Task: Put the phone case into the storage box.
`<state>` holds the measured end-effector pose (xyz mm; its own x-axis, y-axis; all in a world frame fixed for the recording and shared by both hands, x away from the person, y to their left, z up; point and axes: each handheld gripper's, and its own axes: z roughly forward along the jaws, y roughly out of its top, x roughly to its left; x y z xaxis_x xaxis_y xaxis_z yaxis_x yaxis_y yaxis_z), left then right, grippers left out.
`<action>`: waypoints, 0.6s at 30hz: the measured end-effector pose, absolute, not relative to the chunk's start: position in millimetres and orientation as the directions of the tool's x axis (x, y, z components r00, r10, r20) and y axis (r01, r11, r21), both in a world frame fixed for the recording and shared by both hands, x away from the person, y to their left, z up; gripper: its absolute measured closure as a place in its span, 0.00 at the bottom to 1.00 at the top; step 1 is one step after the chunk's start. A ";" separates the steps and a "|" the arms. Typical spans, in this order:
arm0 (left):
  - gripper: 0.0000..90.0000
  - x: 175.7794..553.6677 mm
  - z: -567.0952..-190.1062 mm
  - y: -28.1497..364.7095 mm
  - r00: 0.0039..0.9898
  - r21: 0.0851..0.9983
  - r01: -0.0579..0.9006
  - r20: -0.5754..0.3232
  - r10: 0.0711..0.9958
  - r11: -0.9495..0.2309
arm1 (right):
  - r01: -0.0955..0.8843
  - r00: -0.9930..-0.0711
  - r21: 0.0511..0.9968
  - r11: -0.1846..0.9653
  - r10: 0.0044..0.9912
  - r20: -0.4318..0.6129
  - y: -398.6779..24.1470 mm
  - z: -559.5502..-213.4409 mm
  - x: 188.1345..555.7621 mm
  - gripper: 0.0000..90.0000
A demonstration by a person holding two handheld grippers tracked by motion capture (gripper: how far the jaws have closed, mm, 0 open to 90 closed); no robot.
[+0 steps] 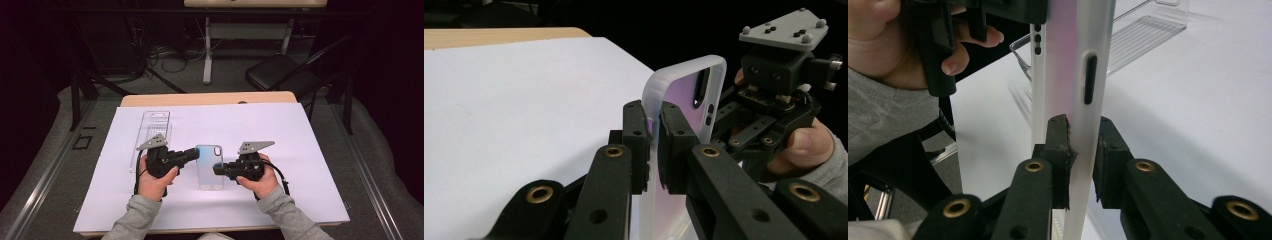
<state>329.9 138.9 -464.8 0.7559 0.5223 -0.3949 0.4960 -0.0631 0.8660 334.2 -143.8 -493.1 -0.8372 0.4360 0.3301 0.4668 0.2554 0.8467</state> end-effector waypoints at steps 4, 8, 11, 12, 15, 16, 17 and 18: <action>0.93 330.4 -465.0 139.7 0.753 0.865 0.497 -0.395 0.526 -0.062 | 0.465 -0.837 0.848 0.253 0.437 0.328 -144.0 -493.1 334.4 0.84; 0.93 331.1 -465.4 141.0 0.751 0.866 0.496 -0.394 0.531 -0.059 | 0.461 -0.839 0.851 0.253 0.438 0.324 -143.6 -493.1 334.4 0.81; 0.93 331.7 -466.0 141.8 0.747 0.865 0.499 -0.398 0.533 -0.052 | 0.461 -0.838 0.852 0.248 0.438 0.326 -143.7 -493.0 334.5 0.78; 0.93 331.8 -466.1 142.0 0.746 0.865 0.499 -0.399 0.533 -0.051 | 0.460 -0.838 0.853 0.246 0.438 0.326 -143.6 -492.9 334.4 0.76; 0.93 332.3 -466.1 143.0 0.746 0.866 0.498 -0.397 0.536 -0.052 | 0.457 -0.838 0.854 0.246 0.440 0.322 -143.5 -493.1 334.7 0.72; 0.93 332.3 -466.0 143.4 0.745 0.865 0.499 -0.398 0.536 -0.050 | 0.458 -0.838 0.854 0.246 0.441 0.322 -143.5 -493.1 334.7 0.71; 0.93 332.5 -466.0 143.8 0.744 0.866 0.497 -0.397 0.538 -0.048 | 0.456 -0.838 0.855 0.245 0.442 0.320 -143.5 -493.1 334.8 0.70; 0.93 332.7 -465.9 144.4 0.743 0.866 0.498 -0.397 0.538 -0.048 | 0.454 -0.839 0.856 0.246 0.442 0.318 -143.3 -493.0 334.6 0.68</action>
